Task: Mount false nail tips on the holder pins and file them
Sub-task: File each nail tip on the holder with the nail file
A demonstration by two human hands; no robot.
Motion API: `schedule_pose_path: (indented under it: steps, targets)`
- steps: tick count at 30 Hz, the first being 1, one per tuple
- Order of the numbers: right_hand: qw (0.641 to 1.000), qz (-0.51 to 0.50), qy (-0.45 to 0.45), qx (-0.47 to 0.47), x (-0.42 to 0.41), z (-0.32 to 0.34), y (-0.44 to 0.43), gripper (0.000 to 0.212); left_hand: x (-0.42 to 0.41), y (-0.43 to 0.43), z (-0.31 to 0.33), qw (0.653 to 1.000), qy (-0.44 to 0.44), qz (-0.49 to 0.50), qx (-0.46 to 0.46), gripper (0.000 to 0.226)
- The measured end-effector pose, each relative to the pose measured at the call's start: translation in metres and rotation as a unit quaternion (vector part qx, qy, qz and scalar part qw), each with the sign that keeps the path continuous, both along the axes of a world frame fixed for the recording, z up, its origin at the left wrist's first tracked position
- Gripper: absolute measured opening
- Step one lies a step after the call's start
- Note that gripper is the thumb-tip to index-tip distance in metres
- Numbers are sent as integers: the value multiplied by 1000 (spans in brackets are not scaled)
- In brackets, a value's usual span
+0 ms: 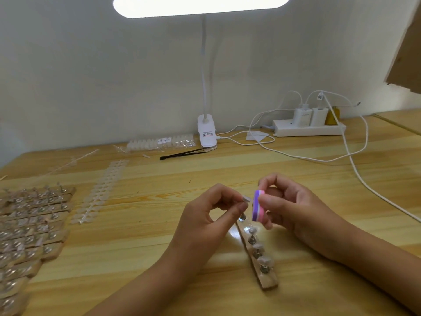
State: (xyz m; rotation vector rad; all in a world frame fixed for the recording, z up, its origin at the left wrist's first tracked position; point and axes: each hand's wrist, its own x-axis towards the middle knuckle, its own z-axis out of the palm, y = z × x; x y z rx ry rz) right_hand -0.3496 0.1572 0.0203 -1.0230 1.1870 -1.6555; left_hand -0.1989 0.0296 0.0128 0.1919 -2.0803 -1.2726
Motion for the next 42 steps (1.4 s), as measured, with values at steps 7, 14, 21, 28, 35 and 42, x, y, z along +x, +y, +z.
schedule_pose_path:
  steps: [7, 14, 21, 28, 35, 42]
  targets:
    - [999, -39, -30, -3, -2, 5, 2, 32, 0, 0, -1, 1000, -2, -13, 9, 16]
    - [996, -72, -46, 4, -5, 6, 0, 28, -1, -1, -1, 999, -7, -11, 44, 15]
    - [990, -131, -59, -2, -5, 5, -3, 29, -1, -1, -1, 999, -12, -14, 47, 20]
    - [989, -139, -25, -32, 4, 5, -2, 33, -1, -1, 0, 998, -7, -7, 56, 18]
    - [998, -56, 9, -5, 9, 0, 0, 30, -1, -1, 0, 999, -4, 4, 47, 17]
    - [999, -53, -5, -10, 5, 1, 2, 38, -1, -1, -2, 999, -3, 5, 52, 11]
